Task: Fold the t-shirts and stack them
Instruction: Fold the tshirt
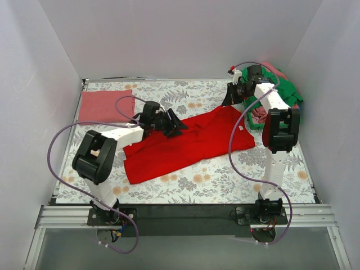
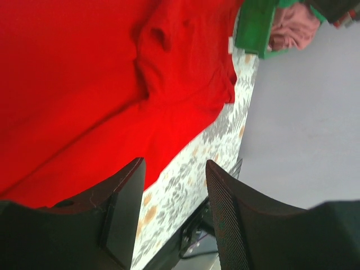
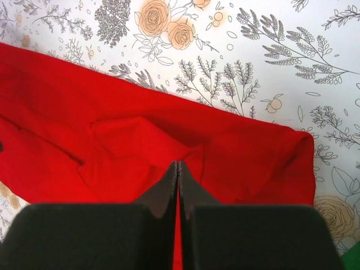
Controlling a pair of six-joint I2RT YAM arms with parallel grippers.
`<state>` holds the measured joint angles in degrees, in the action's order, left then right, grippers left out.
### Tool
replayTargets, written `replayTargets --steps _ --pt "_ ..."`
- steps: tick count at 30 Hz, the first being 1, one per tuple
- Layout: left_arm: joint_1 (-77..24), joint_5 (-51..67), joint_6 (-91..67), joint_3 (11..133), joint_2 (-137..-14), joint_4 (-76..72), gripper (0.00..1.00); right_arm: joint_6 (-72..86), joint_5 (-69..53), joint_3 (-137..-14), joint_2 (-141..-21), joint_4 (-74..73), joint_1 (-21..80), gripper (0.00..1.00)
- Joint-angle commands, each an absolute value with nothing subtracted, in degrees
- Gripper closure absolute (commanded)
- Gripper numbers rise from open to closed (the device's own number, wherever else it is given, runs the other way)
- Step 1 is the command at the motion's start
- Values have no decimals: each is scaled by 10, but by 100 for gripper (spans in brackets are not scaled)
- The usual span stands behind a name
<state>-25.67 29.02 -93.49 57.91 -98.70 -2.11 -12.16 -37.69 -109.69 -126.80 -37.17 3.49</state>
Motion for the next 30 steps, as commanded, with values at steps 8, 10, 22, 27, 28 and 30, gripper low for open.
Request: replayTargets --steps 8,10,22,27,28,30 --pt "-315 182 -1037 713 -1122 -85 56 -114 -403 -1093 -1268 -353 33 99" --pt "-320 171 -1048 722 -1144 -90 57 -115 -404 -1094 -1268 -352 33 99" --pt "-344 99 -1092 765 -1215 -95 63 -113 -408 -1093 -1269 -349 33 99" --pt "-346 89 -1097 772 -1226 -97 64 -113 -410 -1092 -1271 -349 32 99" --pt "-346 90 -1098 772 -1225 -98 64 -113 -410 -1092 -1271 -348 33 99" --pt "-348 87 -1097 772 -1223 -100 64 -113 -410 -1092 -1270 -349 33 99"
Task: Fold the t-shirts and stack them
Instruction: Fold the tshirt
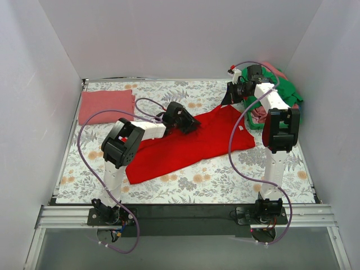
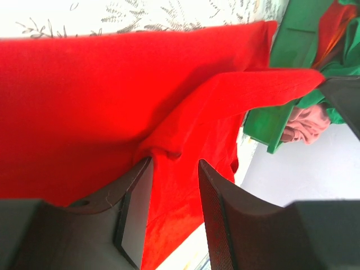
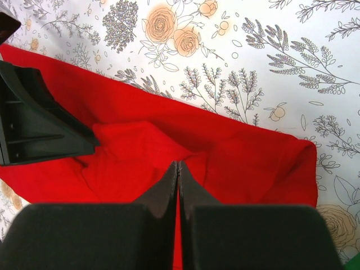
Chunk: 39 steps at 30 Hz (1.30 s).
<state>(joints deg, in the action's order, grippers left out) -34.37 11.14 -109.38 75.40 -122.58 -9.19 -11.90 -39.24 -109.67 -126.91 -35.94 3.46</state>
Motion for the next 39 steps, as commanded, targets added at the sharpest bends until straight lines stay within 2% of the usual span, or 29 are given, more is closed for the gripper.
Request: replayTargets --steps 1,29,39 --pt "-349 86 -1097 773 -1223 -100 64 -113 -410 -1092 -1271 -348 33 99" --pt "-365 48 -1107 826 -1273 -63 68 -111 -414 -1092 -1274 -345 32 99" --pt "-366 45 -1095 831 -1274 -62 87 -112 -413 -1092 -1273 -345 32 99"
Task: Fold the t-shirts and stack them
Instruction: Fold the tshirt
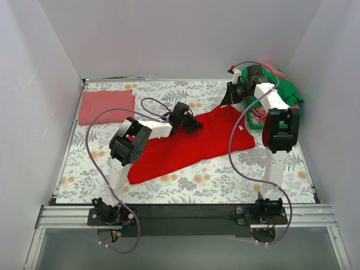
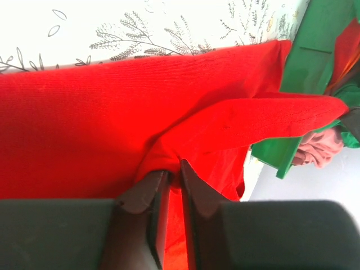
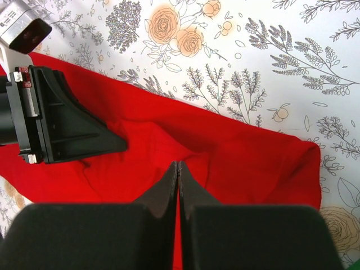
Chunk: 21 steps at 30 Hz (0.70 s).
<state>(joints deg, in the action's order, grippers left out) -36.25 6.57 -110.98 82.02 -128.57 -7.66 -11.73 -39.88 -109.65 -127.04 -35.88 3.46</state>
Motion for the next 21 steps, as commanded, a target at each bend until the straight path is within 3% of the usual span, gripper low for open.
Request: replayTargets --steps 1,8,21 --pt "-366 44 -1091 831 -1272 -62 89 -111 -413 -1092 -1273 -346 32 99" --pt "-363 40 -1074 802 -1221 -77 100 -114 -405 -1099 -1275 -345 26 99" --pt "-335 89 -1085 752 -1179 -109 100 -108 -422 -1120 -1308 -344 26 99"
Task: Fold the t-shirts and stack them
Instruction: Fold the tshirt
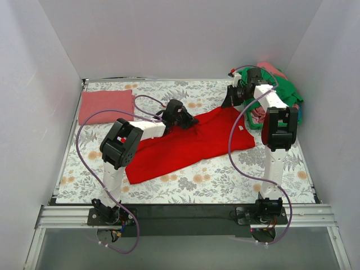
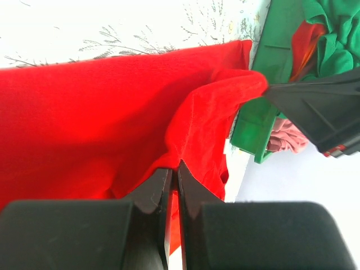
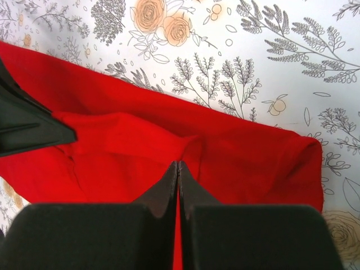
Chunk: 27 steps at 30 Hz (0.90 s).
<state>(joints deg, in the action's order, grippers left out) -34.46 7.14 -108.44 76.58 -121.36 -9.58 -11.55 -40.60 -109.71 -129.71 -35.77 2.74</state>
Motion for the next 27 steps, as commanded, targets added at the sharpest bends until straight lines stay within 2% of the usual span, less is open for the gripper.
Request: replayTargets --steps 1,14,27 --pt "-332 93 -1087 750 -1179 -113 100 -107 -423 -1122 -1309 -345 25 99" --pt "-321 136 -1092 723 -1175 -135 100 -114 -405 -1112 -1294 -345 13 99" --pt "-316 161 -1092 717 -1177 -141 100 -148 -400 -1019 -1244 -345 6 99"
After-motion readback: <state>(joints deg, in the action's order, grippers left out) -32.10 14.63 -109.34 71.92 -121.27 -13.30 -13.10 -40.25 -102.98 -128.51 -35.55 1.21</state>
